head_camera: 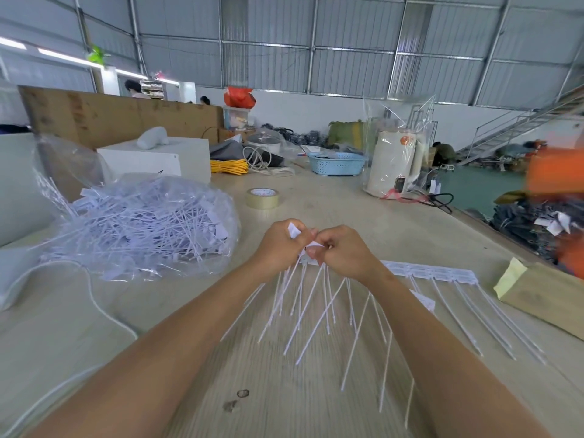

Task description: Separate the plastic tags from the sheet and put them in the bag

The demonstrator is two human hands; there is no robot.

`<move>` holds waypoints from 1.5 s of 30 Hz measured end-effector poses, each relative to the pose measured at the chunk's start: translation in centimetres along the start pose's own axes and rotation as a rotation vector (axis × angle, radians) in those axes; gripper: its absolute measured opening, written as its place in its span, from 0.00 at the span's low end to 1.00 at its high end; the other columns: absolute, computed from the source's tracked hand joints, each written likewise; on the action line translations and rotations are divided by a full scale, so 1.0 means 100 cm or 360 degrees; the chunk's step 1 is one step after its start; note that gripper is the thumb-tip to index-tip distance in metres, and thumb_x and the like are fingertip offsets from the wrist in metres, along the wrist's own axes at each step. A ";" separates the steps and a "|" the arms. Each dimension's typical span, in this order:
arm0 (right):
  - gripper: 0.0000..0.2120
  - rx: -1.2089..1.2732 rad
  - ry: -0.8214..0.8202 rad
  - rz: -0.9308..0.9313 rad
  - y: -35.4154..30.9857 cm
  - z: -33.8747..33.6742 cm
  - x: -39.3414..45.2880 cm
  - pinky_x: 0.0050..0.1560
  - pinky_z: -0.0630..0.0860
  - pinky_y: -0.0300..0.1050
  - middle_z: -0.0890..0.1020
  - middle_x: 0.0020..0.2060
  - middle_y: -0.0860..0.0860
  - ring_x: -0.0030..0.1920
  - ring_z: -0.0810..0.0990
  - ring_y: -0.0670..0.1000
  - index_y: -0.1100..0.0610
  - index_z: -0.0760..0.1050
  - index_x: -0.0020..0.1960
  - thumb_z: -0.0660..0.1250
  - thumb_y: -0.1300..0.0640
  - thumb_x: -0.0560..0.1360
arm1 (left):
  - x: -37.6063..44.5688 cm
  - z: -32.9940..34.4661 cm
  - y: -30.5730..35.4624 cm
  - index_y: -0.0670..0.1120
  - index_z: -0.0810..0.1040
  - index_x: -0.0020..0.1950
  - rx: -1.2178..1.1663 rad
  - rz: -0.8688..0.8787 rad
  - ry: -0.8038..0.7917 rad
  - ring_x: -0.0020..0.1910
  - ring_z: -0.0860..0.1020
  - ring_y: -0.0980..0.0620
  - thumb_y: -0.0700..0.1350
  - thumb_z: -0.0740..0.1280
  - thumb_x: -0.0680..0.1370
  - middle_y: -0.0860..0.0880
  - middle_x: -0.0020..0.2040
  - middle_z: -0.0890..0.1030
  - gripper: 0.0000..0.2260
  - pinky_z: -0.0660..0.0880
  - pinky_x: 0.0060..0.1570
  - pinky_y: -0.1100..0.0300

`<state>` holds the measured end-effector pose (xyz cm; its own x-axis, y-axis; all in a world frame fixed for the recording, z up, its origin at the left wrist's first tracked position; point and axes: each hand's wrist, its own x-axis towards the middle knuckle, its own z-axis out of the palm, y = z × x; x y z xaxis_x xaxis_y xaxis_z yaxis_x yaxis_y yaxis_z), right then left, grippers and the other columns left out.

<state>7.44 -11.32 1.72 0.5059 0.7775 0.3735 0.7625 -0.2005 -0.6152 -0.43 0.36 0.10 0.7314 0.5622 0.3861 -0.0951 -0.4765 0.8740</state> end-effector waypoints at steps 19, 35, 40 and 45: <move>0.13 -0.0189 0.0184 -0.0287 -0.029 -0.009 0.001 0.36 0.68 0.49 0.73 0.29 0.55 0.35 0.71 0.58 0.60 0.71 0.33 0.67 0.57 0.75 | 0.009 -0.034 0.005 0.43 0.73 0.37 -0.0737 -0.0523 0.0217 0.19 0.70 0.57 0.46 0.65 0.78 0.45 0.32 0.74 0.12 0.66 0.20 0.70; 0.23 0.0216 -0.0108 -0.0035 -0.006 -0.006 0.001 0.51 0.74 0.47 0.71 0.51 0.54 0.49 0.74 0.53 0.59 0.73 0.59 0.69 0.72 0.66 | -0.006 -0.019 0.015 0.41 0.75 0.43 -0.0769 -0.0556 -0.0155 0.21 0.77 0.56 0.46 0.61 0.81 0.49 0.24 0.79 0.11 0.73 0.21 0.66; 0.19 0.0035 -0.0094 -0.0058 0.001 -0.006 0.002 0.43 0.72 0.42 0.71 0.49 0.53 0.40 0.72 0.45 0.59 0.75 0.57 0.69 0.70 0.68 | -0.006 -0.017 0.015 0.42 0.77 0.41 -0.0673 -0.0555 -0.0058 0.25 0.78 0.52 0.46 0.61 0.80 0.45 0.30 0.80 0.12 0.76 0.27 0.61; 0.13 -0.0211 -0.0243 0.0010 0.018 -0.004 0.002 0.41 0.68 0.35 0.77 0.48 0.52 0.42 0.74 0.48 0.62 0.77 0.56 0.67 0.66 0.72 | 0.004 -0.033 0.027 0.45 0.77 0.42 -0.0840 -0.0487 0.0028 0.26 0.76 0.54 0.48 0.58 0.82 0.50 0.31 0.79 0.14 0.69 0.24 0.67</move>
<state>9.09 -11.76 1.01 0.4516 0.8552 0.2543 0.8110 -0.2746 -0.5166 -2.60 1.50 3.57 0.7677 0.6337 0.0955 -0.2076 0.1050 0.9726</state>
